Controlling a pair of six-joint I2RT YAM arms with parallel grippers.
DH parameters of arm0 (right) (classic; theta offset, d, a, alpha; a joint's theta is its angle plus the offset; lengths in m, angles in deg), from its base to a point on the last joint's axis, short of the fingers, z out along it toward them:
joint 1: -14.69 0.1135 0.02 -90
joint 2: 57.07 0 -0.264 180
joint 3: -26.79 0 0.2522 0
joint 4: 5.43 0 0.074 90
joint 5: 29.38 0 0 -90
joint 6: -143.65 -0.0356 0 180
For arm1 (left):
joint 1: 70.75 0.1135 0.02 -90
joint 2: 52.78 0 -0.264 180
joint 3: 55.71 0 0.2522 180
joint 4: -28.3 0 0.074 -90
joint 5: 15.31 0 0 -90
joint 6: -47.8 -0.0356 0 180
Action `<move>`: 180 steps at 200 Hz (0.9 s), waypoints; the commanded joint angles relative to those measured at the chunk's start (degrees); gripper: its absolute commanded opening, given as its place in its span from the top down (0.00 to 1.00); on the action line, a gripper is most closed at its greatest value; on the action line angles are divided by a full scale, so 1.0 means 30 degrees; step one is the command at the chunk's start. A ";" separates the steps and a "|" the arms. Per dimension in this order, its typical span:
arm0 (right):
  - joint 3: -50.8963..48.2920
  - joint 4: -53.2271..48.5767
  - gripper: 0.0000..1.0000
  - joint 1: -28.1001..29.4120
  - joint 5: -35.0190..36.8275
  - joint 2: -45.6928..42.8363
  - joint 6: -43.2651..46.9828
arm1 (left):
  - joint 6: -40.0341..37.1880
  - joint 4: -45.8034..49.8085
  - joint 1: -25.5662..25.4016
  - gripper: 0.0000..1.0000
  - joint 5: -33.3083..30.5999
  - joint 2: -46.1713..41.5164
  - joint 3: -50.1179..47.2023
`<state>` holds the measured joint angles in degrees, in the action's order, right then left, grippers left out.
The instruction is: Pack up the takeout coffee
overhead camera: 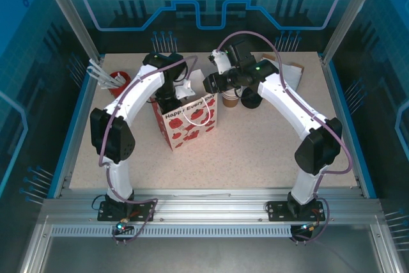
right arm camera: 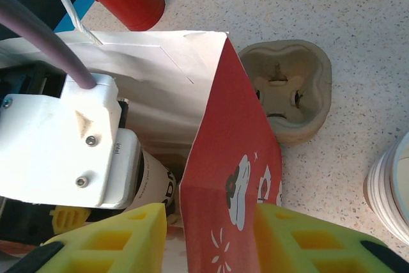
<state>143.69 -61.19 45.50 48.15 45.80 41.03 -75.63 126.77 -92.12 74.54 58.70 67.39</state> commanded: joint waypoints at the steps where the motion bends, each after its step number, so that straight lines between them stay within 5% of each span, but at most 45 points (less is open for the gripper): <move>1: -0.0004 -0.0078 0.58 -0.0132 -0.0249 -0.0177 -0.0166 | -0.0391 -0.0138 0.0151 0.50 0.0430 0.0274 -0.0351; 180: -0.0117 -0.0034 0.58 -0.0103 -0.0257 -0.0202 -0.0187 | -0.0234 -0.0469 0.0122 0.49 0.0551 0.0195 -0.0967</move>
<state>143.67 -61.17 45.50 48.15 45.80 41.03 -75.61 125.52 -92.12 74.54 58.94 65.47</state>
